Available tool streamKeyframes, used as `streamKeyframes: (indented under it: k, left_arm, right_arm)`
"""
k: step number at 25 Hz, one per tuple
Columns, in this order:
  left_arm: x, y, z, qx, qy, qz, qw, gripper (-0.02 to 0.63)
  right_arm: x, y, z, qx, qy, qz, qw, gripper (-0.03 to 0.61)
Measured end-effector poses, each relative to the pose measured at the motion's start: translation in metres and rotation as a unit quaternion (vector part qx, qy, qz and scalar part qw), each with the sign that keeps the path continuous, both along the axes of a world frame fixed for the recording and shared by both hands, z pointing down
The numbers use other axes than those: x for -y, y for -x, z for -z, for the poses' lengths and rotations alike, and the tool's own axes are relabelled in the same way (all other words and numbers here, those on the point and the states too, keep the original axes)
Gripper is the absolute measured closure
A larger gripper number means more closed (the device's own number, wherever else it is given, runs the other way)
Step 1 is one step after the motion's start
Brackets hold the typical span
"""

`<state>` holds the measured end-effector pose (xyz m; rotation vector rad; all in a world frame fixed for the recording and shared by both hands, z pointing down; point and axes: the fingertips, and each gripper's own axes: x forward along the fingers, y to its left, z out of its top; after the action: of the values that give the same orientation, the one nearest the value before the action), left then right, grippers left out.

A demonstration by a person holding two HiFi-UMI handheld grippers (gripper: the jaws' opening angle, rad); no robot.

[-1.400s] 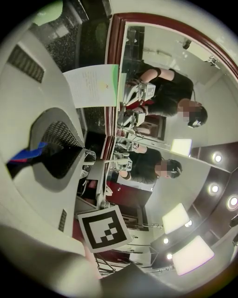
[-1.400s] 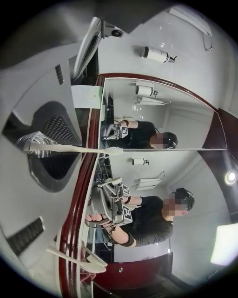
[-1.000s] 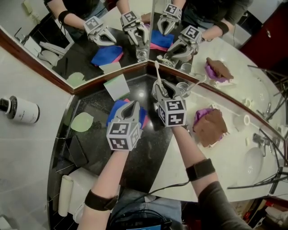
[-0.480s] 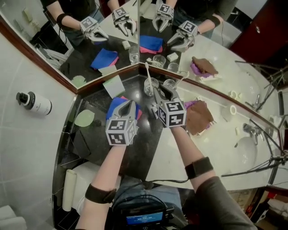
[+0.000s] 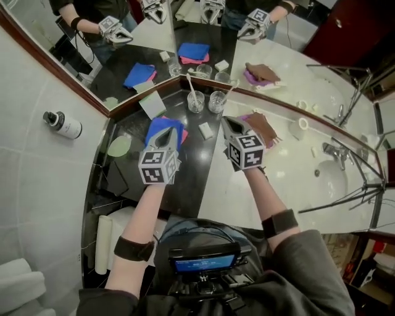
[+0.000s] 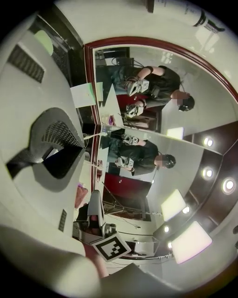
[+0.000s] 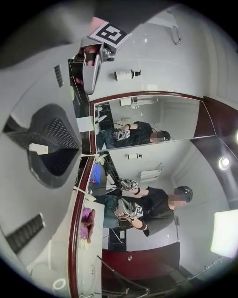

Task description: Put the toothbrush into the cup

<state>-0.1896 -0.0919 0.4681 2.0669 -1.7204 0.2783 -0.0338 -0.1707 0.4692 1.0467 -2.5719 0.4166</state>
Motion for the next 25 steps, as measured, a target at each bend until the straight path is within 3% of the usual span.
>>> streamKeyframes:
  k: [16,25]
  left_arm:
    - [-0.049,-0.047,-0.008,0.006,0.019,-0.052,0.9985,0.612]
    - [-0.065,-0.063,-0.011,0.011,0.024,-0.066,0.9975,0.612]
  right_arm:
    - [-0.066,-0.1,-0.005,0.025,0.041,-0.057,0.997,0.561]
    - [-0.097,-0.129,-0.007,0.046,0.05,-0.066,0.996,0.561]
